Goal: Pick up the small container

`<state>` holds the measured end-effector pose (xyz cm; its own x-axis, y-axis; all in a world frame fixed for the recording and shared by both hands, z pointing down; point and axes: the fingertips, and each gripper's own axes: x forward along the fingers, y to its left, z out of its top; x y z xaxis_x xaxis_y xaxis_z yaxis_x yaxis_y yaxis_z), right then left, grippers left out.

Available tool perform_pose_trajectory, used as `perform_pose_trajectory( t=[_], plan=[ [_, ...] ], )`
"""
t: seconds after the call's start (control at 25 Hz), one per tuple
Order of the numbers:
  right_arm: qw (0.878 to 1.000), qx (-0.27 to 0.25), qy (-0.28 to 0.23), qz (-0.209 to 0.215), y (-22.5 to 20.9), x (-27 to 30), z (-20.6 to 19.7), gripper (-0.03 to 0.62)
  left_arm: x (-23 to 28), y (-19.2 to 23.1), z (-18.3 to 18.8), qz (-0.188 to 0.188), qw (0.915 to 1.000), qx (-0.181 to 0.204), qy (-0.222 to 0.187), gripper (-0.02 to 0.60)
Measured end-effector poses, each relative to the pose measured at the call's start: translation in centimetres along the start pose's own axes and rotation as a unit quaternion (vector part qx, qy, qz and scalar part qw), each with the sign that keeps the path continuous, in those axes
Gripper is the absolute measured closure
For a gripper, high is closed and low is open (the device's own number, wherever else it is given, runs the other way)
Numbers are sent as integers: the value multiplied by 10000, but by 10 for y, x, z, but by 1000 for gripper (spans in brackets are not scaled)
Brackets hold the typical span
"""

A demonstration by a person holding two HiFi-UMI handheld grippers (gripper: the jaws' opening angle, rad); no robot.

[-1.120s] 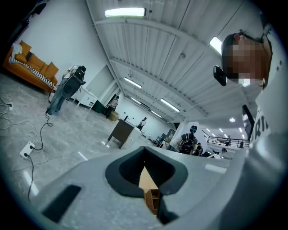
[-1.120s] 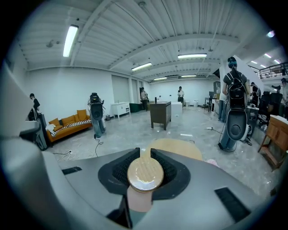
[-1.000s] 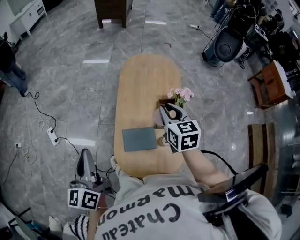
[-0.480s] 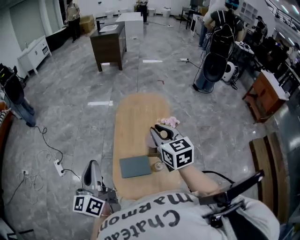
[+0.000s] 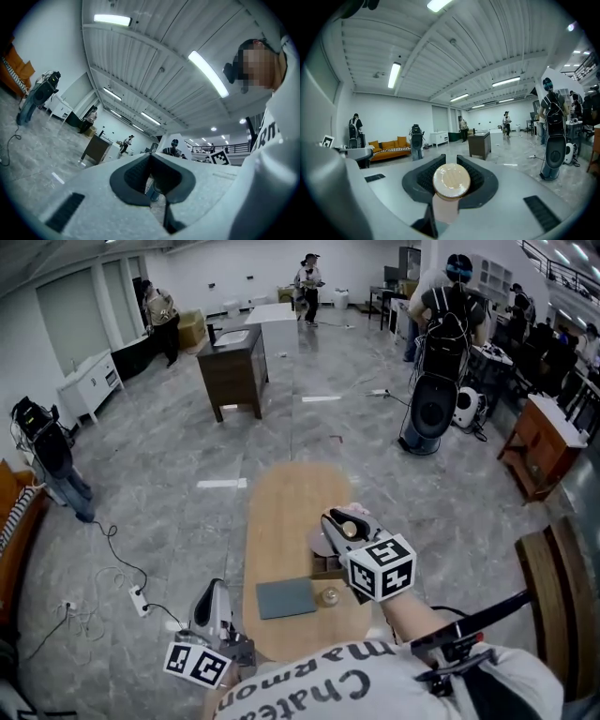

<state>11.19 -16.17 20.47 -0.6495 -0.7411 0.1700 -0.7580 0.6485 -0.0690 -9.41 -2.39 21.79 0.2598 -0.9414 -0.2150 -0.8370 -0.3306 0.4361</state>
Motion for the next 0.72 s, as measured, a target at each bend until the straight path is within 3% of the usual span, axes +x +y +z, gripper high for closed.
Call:
perform_pose_trajectory(
  t=[0.32,0.72],
  plan=[
    [9993,-41,-320,-195,22,-26,25,516,-12,-2,24,-374,9993,-63,80,568],
    [9967,287,-528,-552,79,-82,23,516,-51,-14,42,-1003,9945,-84,298,568]
  ],
)
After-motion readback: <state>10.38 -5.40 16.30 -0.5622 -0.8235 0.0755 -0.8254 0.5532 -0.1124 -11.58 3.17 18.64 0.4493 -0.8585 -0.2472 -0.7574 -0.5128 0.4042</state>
